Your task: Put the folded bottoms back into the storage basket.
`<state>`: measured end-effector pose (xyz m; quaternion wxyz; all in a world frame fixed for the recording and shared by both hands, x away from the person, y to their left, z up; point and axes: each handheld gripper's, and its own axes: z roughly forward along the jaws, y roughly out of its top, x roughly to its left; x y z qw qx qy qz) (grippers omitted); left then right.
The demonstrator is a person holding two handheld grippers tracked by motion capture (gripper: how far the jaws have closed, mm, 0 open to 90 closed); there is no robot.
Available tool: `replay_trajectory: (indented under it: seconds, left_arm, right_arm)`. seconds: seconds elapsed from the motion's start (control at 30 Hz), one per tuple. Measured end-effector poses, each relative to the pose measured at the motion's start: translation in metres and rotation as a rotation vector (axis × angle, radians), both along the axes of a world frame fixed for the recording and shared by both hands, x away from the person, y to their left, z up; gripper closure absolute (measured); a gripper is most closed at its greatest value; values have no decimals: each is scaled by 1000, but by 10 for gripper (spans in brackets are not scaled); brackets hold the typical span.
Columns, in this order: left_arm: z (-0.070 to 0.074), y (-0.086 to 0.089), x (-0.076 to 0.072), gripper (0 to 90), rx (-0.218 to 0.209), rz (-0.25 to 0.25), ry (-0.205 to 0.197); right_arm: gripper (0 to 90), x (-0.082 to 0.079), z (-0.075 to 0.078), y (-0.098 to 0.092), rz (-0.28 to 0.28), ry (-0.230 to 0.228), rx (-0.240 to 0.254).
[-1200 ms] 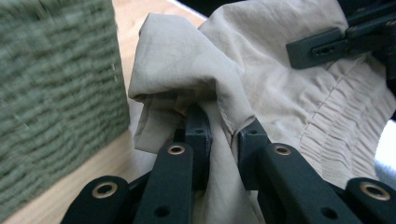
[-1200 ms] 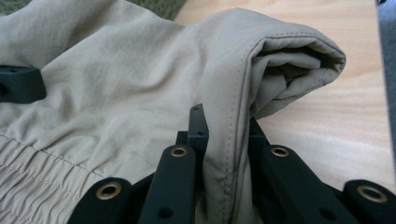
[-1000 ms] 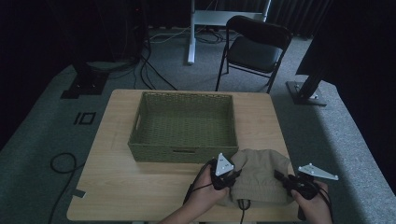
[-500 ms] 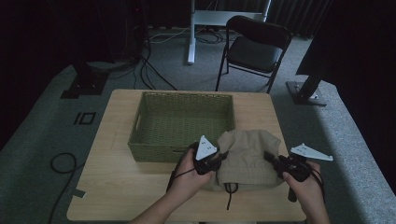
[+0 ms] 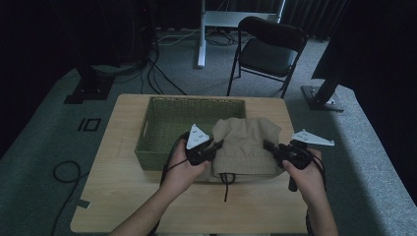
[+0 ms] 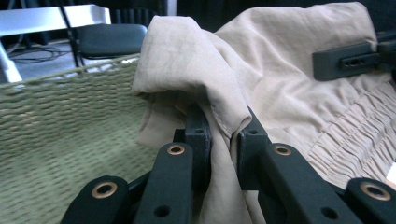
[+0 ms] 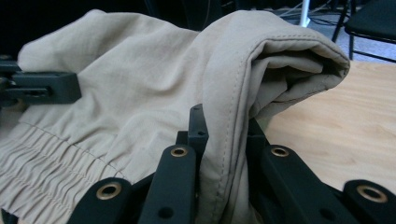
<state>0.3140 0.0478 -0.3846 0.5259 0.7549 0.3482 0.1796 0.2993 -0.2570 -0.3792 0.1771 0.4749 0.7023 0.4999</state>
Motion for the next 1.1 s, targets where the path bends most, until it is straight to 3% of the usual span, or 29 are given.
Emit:
replay_trajectory:
  seconds: [0.33, 0.67, 0.97, 1.1]
  left_arm:
    - [18, 29, 28, 800, -5, 76, -6]
    - [33, 47, 53, 800, -8, 146, -25]
    - [34, 66, 81, 800, -8, 184, 14]
    - [31, 72, 95, 800, -5, 199, 8]
  right_arm:
    - [804, 28, 16, 29, 21, -18, 7]
    - [804, 60, 33, 53, 24, -15, 25]
    - [803, 86, 35, 76, 13, 1, 10]
    - [804, 96, 31, 85, -1, 5, 13]
